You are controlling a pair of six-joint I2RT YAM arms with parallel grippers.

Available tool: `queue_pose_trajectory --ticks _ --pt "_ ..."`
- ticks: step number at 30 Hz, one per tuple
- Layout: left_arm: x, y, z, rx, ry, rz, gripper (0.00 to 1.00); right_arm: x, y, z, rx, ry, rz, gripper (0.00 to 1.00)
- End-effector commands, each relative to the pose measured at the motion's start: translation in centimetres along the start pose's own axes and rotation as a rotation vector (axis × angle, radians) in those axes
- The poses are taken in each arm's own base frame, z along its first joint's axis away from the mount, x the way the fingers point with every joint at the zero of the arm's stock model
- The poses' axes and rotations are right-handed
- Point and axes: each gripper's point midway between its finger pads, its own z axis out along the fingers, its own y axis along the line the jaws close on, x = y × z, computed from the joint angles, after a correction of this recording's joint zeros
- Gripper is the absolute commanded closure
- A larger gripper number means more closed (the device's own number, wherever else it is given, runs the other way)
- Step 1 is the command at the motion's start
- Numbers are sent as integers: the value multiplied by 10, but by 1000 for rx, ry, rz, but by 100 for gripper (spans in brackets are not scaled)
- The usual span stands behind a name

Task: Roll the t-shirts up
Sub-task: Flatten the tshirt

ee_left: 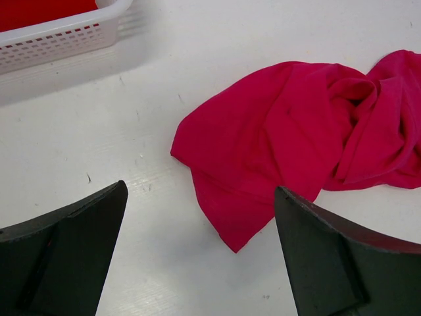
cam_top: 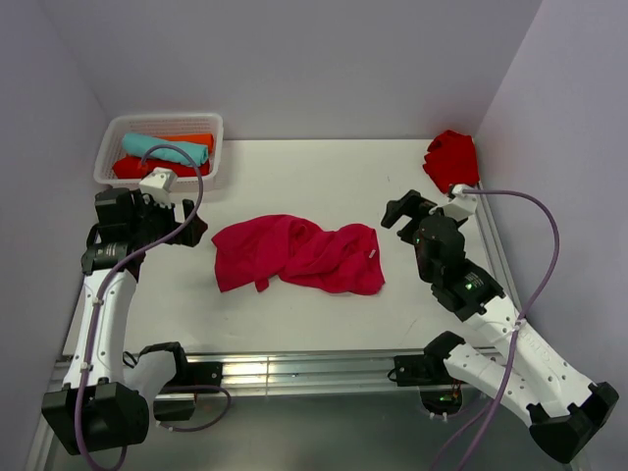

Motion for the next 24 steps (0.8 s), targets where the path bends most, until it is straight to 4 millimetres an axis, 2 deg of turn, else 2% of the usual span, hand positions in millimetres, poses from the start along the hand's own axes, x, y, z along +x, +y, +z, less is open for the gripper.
queue_pose_trajectory --ticks 1,5,9,16,17,19,20,24 --pt "-3 -5 -2 26 -4 -3 2 0 -2 -2 -7 -3 -5 0" --pt "-2 -6 -1 33 5 -7 2 14 4 -3 -53 58 -58 1" --pt "1 -7 0 44 19 -5 3 28 11 0 -82 109 -60 7" --pt "9 -10 3 77 57 -1 3 83 37 10 -113 288 -95 18" --pt "11 -10 4 82 65 -1 4 97 44 9 -111 313 -110 19" --pt "16 -10 6 91 83 3 4 110 54 8 -123 338 -122 21" --pt "19 -11 7 95 93 4 4 126 62 5 -130 370 -139 22" --pt "32 -15 14 117 138 19 7 157 87 1 -153 425 -187 24"
